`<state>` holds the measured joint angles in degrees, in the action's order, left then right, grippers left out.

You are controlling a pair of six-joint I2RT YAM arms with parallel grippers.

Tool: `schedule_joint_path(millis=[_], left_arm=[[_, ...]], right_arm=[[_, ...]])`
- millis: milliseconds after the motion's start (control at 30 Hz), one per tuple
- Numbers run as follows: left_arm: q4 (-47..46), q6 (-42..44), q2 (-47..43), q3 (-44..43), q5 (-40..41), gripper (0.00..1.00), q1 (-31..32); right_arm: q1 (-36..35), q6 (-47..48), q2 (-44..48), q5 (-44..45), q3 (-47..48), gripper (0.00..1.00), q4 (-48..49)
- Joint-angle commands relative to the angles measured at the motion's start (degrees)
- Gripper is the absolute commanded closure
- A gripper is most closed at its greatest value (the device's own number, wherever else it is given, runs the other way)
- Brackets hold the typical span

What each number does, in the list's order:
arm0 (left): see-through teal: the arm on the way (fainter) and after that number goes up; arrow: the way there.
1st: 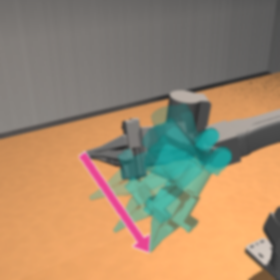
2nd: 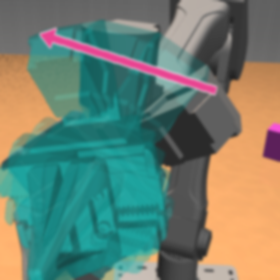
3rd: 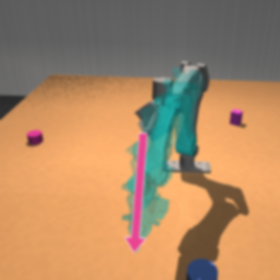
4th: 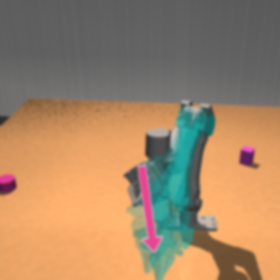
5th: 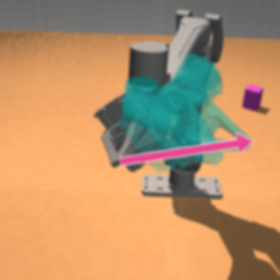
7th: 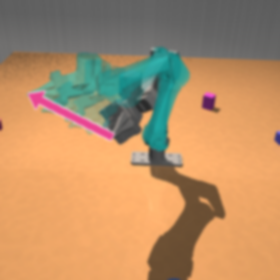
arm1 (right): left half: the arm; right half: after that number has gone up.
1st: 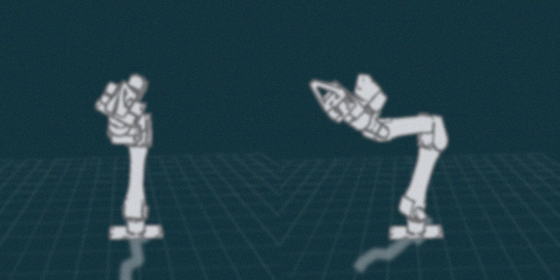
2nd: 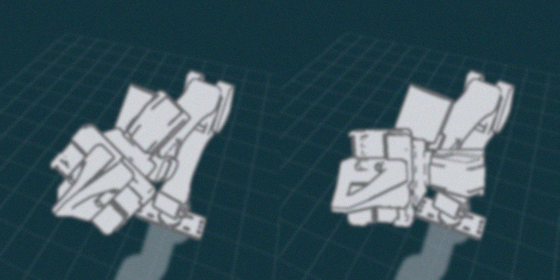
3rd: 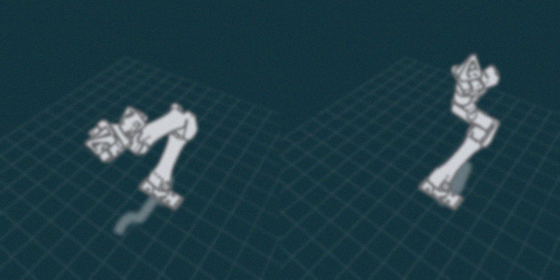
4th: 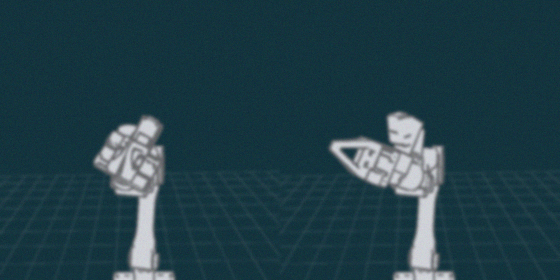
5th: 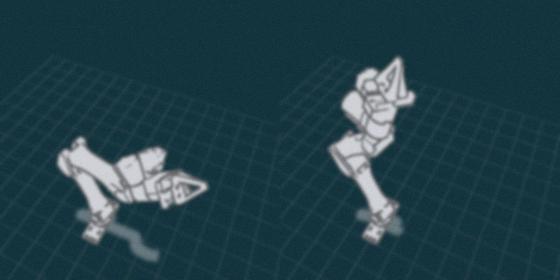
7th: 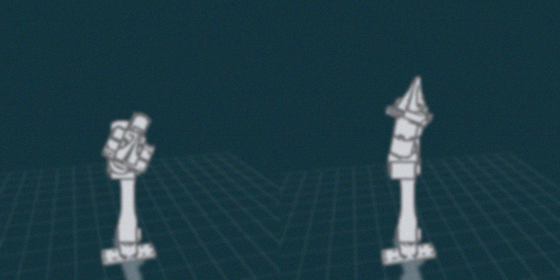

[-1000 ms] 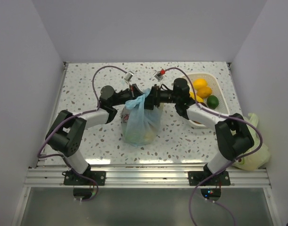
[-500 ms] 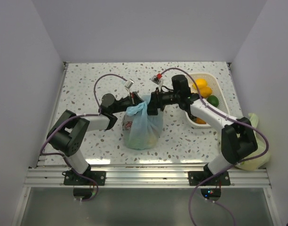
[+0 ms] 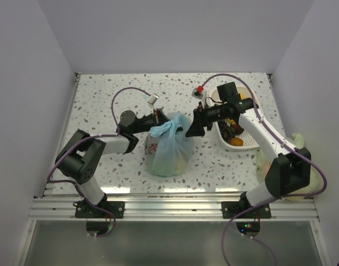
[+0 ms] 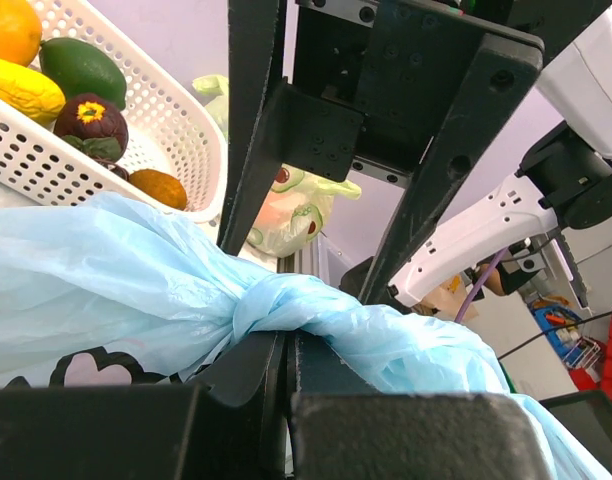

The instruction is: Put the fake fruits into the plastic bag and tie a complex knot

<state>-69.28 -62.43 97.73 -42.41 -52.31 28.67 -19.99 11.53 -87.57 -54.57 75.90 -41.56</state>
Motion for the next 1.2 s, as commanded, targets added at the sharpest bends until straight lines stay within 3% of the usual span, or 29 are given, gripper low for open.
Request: schedule_joint_path(millis=[0, 233, 467, 633, 767, 900, 967, 1033, 1167], left_arm=[[-3.58, 0.21, -1.32, -1.35, -0.86, 1.0, 0.78], [-5.96, -1.9, 1.05, -3.64, 0.46, 1.0, 2.53], [-7.19, -3.04, 2.9, -5.31, 0.9, 1.0, 3.68], [-7.8, -3.13, 4.39, -4.96, 1.07, 1.0, 5.69], [-6.23, -1.64, 5.36, -4.35, 2.04, 1.0, 6.23], [2.03, 4.68, 4.84, -5.13, 1.69, 1.0, 6.14], [5.28, 5.83, 4.49, -5.22, 0.9, 1.0, 6.23], [6.96, 6.71, 3.87, -4.87, -0.15, 1.0, 6.23], [8.98, 7.94, 2.47, -4.52, -1.3, 1.0, 6.66]], right_arm=[[0.48, 1.32, 3.72, -1.59, -1.45, 0.3, -2.14], [-0.93, -14.57, 6.71, 1.47, -11.11, 0.26, 22.54], [-5.23, -21.63, 4.35, 4.29, -15.16, 0.37, 35.92], [-6.29, -28.56, 1.09, 3.42, -14.55, 0.39, 44.52], [-6.38, -29.72, 0.65, 1.92, -12.88, 0.38, 45.6], [-6.38, -25.61, 3.01, 0.51, -13.49, 0.32, 39.22], [-6.29, -21.47, 5.47, 1.13, -14.28, 0.22, 35.95], [-5.86, -18.31, 8.54, 2.01, -15.77, 0.17, 33.04], [-5.68, -16.72, 10.58, 1.83, -17.1, 0.2, 32.68]])
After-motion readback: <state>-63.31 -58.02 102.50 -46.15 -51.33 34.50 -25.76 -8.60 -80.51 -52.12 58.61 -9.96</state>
